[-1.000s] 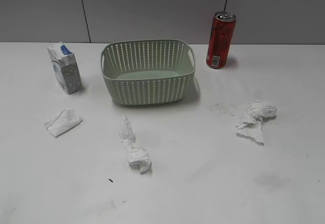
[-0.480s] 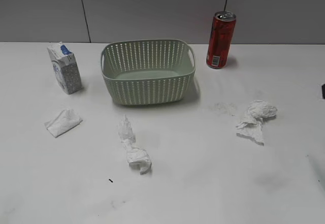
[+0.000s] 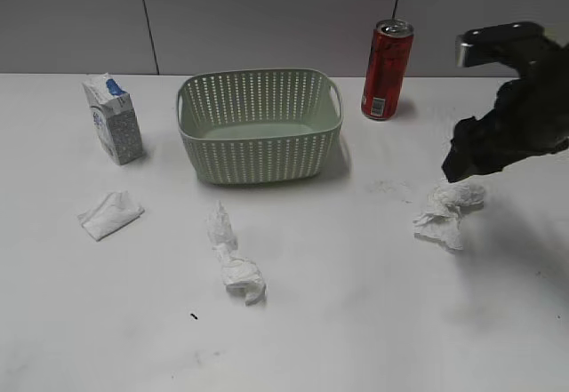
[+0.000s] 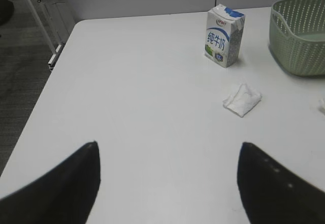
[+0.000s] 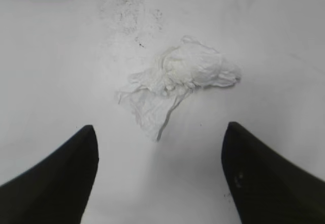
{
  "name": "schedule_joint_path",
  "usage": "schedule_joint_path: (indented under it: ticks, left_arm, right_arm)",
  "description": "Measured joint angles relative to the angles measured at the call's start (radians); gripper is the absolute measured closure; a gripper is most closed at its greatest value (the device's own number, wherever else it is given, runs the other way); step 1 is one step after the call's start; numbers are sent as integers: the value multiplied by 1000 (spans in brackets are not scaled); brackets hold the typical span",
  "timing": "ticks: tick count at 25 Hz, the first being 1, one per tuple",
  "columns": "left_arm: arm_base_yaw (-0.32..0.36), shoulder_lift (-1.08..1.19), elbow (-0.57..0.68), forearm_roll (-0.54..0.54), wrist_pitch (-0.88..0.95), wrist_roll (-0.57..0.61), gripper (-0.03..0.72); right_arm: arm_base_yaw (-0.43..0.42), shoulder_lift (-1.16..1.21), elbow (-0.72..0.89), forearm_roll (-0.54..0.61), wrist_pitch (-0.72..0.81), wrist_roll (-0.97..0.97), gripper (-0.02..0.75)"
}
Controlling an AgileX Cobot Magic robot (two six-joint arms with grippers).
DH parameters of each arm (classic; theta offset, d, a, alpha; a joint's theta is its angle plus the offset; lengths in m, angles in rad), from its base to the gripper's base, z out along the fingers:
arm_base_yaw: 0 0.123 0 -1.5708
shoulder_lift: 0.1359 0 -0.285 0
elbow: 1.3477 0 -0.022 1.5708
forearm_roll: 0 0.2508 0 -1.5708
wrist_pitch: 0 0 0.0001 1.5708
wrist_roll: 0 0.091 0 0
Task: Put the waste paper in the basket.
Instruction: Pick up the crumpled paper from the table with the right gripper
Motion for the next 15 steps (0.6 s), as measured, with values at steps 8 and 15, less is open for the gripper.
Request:
schedule_joint_path:
  ticks: [8, 15]
  left_arm:
    - [0, 0, 0, 0, 0, 2, 92]
    - [0, 0, 0, 0, 0, 2, 95]
  right_arm:
    - [37, 246, -99, -104, -95, 26, 167]
    - [38, 360, -101, -180, -192, 28, 167]
